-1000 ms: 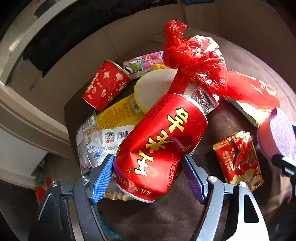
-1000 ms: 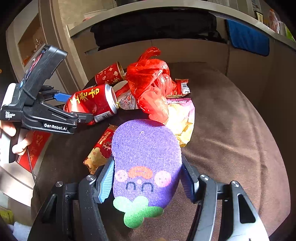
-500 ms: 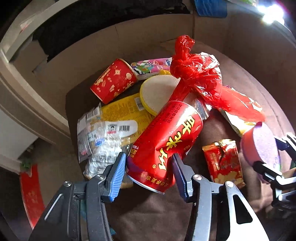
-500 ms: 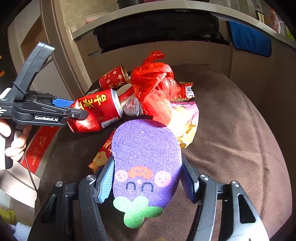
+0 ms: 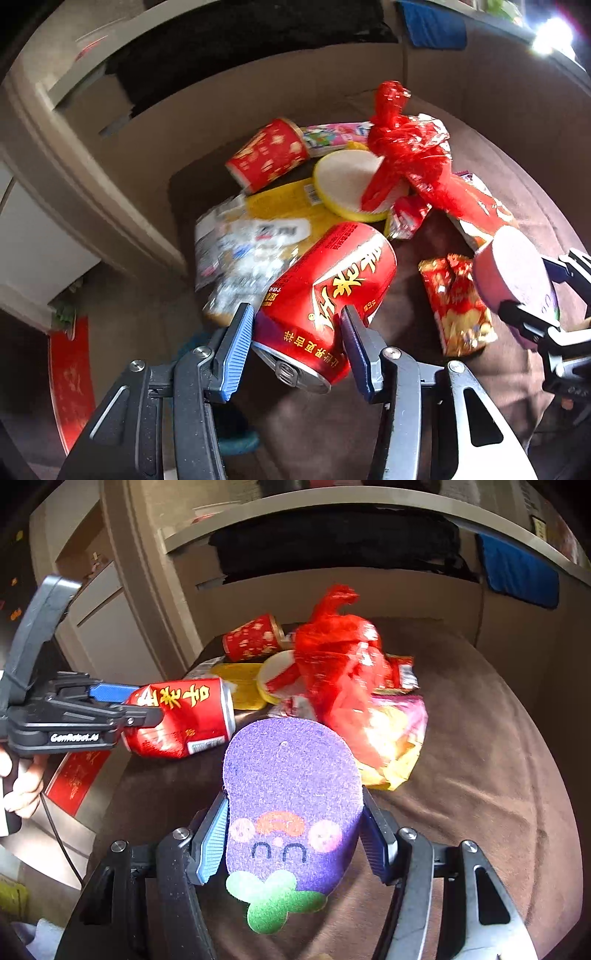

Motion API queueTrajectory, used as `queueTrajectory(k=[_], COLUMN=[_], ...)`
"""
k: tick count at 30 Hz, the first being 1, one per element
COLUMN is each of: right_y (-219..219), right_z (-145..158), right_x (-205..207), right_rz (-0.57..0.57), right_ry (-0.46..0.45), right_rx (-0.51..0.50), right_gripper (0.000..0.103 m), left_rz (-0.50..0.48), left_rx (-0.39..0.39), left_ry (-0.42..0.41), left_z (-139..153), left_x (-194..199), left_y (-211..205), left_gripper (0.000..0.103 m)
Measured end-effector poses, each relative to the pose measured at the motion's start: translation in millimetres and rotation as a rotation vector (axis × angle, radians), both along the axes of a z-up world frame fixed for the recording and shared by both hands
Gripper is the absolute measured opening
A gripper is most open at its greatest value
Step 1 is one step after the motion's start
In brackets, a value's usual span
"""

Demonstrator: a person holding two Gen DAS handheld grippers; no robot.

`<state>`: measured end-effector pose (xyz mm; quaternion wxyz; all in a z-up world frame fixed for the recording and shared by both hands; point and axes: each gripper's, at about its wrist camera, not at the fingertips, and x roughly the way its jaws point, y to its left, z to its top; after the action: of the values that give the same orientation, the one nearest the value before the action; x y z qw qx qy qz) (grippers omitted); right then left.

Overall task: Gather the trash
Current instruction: 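Carry the red can and purple sponge over the blue-lined bin with both tools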

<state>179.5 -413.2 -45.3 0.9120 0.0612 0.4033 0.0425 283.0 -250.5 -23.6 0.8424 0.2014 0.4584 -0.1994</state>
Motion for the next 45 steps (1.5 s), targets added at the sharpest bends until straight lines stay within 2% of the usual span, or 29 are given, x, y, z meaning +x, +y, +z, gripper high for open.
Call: queueTrajectory(k=[8,18,22,28,33,39,43,45], right_y=[46,100,128,185,242,295,320,328], right_z=[12,27,33,33,24,1,-23,-36], right_x=[3,10,11,22,35,58,81,95], right_rz=[0.082,0.166,0.211,0.311,0.393,0.452,0.473,0.471], right_ry=[-0.02,-0.022,-0.029,-0.017,0.013,0.091,0.182,0.247], right_rx=[-0.052,-0.094,-0.104,-0.088,-0.098,-0.138,-0.148,-0.127], right_gripper=[0.059,0.059,0.059,0.059,0.059,0.059,0.059,0.059], left_rz=[0.054,0.134,0.198,0.356,0.476,0.573,0.621,0.639], left_rx=[-0.078,-0.127,-0.125,-0.133,-0.152,-0.18,-0.198,-0.178], left_ry=[0.0,-0.035,-0.051,-0.07,-0.021,0.049,0.112,0.126], left_z=[10,19,20,13,-14,-58,-91,-106], left_x=[-30,-55,-66,-80,-83,-77,-67,-61], left_y=[49,107,141,209,264,309,330,336], left_gripper=[0.049,0.049,0.049,0.049,0.049,0.049,0.049,0.049])
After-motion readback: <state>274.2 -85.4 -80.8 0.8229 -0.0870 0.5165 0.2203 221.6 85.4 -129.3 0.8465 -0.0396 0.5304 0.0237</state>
